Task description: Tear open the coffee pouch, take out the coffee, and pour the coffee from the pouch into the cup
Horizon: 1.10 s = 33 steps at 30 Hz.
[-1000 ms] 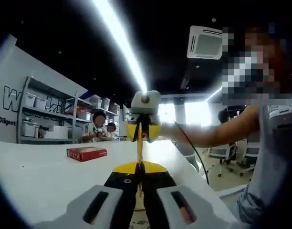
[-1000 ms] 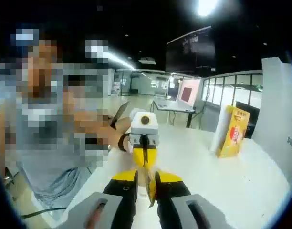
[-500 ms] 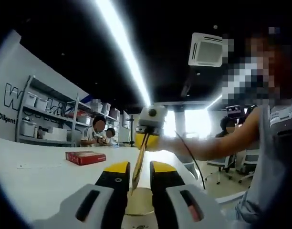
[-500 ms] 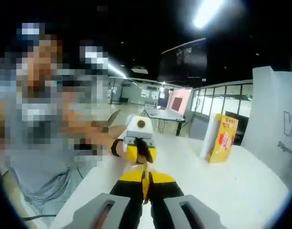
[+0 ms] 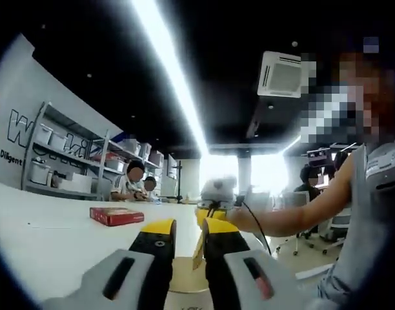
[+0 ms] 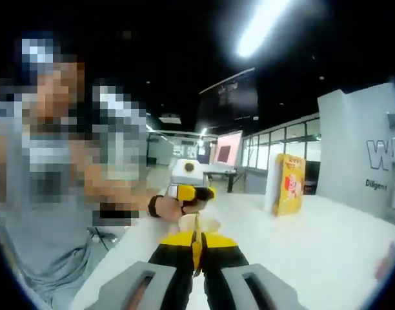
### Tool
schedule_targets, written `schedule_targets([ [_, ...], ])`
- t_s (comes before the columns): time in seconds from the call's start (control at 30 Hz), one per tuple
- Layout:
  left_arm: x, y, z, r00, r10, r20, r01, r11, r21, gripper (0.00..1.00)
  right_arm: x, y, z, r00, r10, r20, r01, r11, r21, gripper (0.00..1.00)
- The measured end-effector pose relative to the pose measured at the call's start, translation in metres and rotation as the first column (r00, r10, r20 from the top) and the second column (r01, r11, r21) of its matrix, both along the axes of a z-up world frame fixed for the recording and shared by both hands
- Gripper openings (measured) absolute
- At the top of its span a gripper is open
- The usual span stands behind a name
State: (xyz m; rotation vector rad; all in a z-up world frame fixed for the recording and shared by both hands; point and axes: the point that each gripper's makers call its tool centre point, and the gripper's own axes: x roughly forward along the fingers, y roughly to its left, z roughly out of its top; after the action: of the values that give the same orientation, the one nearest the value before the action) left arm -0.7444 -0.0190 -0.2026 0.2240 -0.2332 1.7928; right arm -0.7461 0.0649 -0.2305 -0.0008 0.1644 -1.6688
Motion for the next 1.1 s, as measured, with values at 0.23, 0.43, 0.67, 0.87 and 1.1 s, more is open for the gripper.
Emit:
schedule_targets([
  [0.23, -0.002, 0.0, -0.001, 1.0, 0.004, -0.001, -0.004, 1.0, -0.007, 0.19, -0.003, -0.003, -0.006, 1.0, -0.013, 0.002, 0.012, 0.999, 0.032, 0.05],
  [0.43, -0.003, 0.0, -0.001, 1.0, 0.007, -0.003, -0.007, 1.0, -0.008, 0.18, 0.001, -0.005, 0.004, 1.0, 0.003, 0.015, -0.003, 0.999, -0.04, 0.04],
  [0.67, -0.002, 0.001, -0.002, 1.0, 0.006, -0.007, -0.006, 1.0, -0.012, 0.18, 0.0, -0.002, 0.014, 1.0, 0.019, 0.017, -0.017, 0.996, -0.091, 0.04],
  [0.87, -0.002, 0.001, -0.003, 1.0, 0.009, -0.006, -0.009, 1.0, -0.017, 0.18, 0.005, -0.005, 0.01, 1.0, 0.022, 0.012, -0.021, 0.998, -0.065, 0.04],
  [1.1, -0.003, 0.001, -0.004, 1.0, 0.012, -0.007, -0.012, 1.0, -0.021, 0.18, 0.005, -0.006, -0.004, 1.0, 0.016, 0.022, -0.017, 1.0, 0.018, 0.04],
])
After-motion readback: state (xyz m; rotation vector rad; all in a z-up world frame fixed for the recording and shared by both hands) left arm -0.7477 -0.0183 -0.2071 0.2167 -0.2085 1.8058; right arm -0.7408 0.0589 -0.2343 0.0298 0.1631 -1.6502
